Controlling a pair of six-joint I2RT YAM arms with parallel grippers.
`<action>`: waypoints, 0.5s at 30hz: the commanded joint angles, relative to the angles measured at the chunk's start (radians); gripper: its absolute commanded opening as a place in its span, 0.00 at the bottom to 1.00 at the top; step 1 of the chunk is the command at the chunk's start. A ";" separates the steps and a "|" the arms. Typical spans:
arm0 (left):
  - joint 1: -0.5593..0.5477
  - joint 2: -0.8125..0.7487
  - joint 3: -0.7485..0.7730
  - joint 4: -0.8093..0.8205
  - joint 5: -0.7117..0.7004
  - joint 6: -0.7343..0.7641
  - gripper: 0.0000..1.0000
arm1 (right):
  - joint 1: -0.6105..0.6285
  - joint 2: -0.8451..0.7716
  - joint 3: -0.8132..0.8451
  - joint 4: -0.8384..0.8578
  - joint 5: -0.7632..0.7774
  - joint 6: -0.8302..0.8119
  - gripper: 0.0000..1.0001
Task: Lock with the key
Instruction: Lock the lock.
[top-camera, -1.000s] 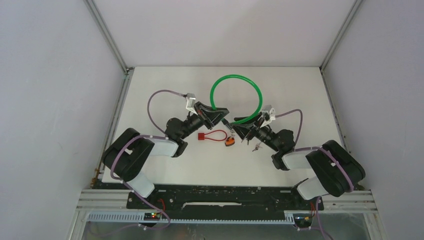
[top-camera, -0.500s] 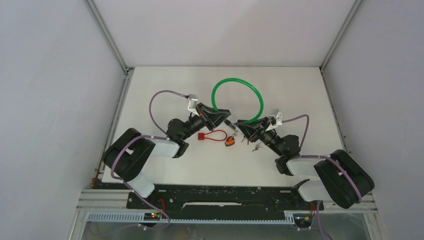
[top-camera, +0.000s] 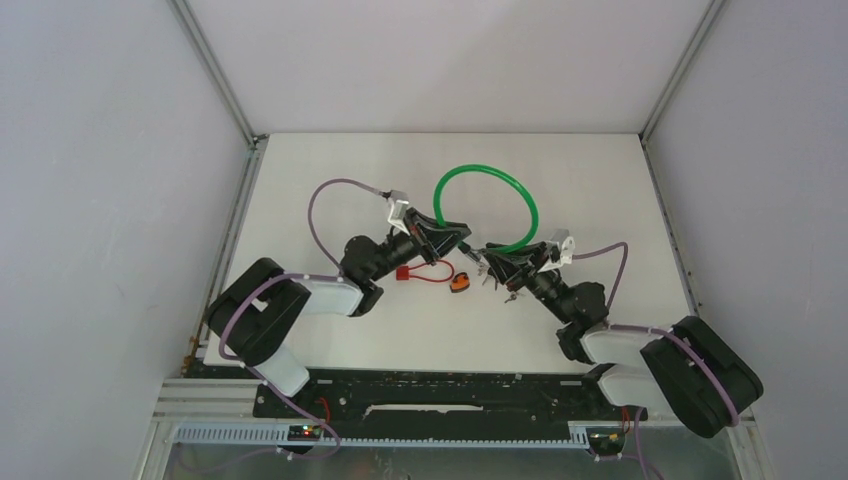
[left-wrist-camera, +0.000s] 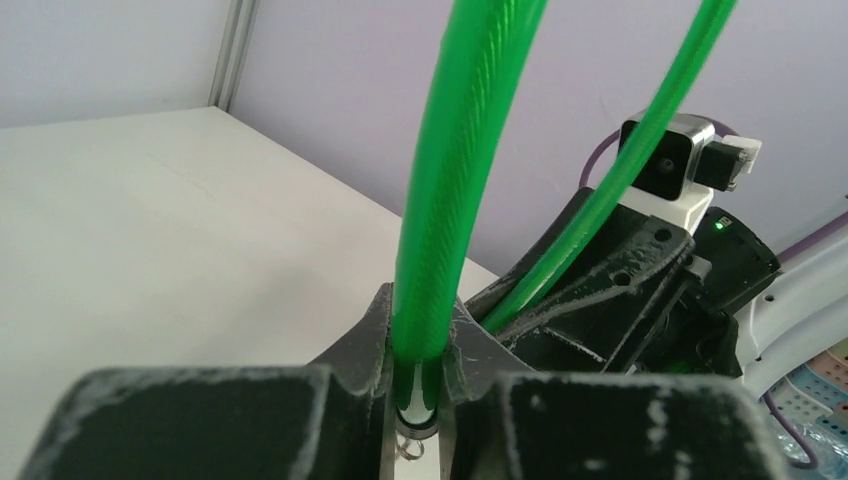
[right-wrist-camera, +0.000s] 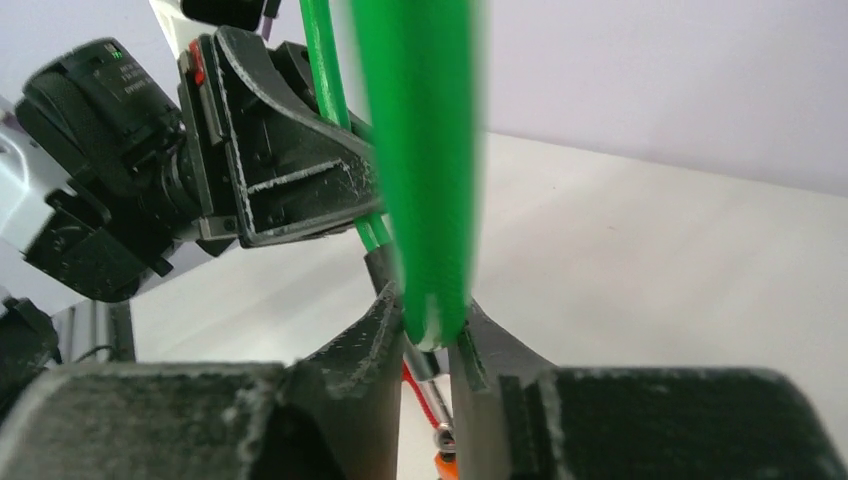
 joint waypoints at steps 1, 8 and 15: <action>0.038 -0.001 -0.011 0.202 -0.081 -0.019 0.00 | -0.030 0.026 0.023 0.075 -0.022 -0.148 0.30; 0.045 -0.076 -0.092 0.210 -0.171 0.035 0.00 | -0.030 0.121 0.066 0.076 -0.227 -0.222 0.57; 0.045 -0.112 -0.121 0.211 -0.178 0.053 0.00 | 0.014 0.262 0.136 0.076 -0.296 -0.284 0.57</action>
